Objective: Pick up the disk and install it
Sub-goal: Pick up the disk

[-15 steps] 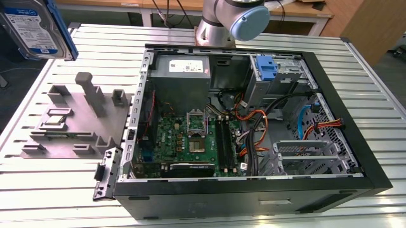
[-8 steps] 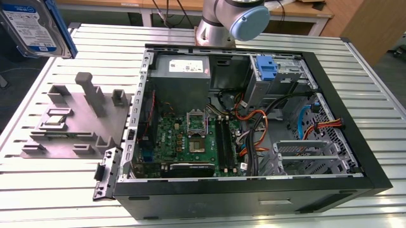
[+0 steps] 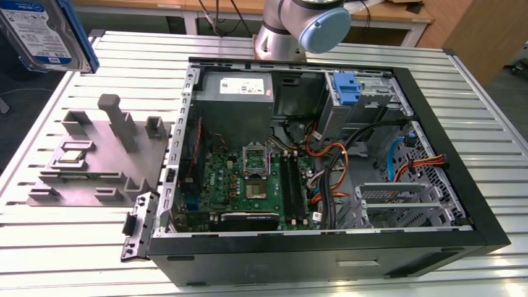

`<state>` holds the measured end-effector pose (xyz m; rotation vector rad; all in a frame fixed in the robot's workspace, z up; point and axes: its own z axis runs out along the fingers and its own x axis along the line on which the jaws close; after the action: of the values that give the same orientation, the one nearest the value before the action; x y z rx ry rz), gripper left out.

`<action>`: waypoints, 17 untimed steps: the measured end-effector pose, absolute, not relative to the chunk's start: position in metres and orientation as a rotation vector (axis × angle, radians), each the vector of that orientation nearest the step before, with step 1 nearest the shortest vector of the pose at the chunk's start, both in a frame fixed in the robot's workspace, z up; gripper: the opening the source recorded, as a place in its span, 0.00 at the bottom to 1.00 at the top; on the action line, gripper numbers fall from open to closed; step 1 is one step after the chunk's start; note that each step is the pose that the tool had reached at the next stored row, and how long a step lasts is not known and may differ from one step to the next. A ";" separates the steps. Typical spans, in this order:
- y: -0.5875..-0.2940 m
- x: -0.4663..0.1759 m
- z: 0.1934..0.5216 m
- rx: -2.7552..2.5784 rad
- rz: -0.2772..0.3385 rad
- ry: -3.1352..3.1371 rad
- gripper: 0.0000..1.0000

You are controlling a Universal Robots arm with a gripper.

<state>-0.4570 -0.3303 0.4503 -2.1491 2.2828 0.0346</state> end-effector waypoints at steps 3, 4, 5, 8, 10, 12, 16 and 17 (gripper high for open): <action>-0.330 -0.457 0.452 -2.149 0.035 2.283 0.37; -0.330 -0.457 0.453 -2.149 0.035 2.283 0.37; -0.330 -0.457 0.453 -2.149 0.035 2.283 0.37; -0.330 -0.457 0.456 -2.149 0.035 2.283 0.37; -0.330 -0.457 0.456 -2.149 0.035 2.283 0.37; -0.330 -0.457 0.457 -2.149 0.035 2.283 0.37; -0.330 -0.457 0.459 -2.149 0.035 2.283 0.37; -0.330 -0.457 0.459 -2.149 0.035 2.283 0.37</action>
<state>-0.4570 -0.3302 0.4595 -2.1490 2.2828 0.0346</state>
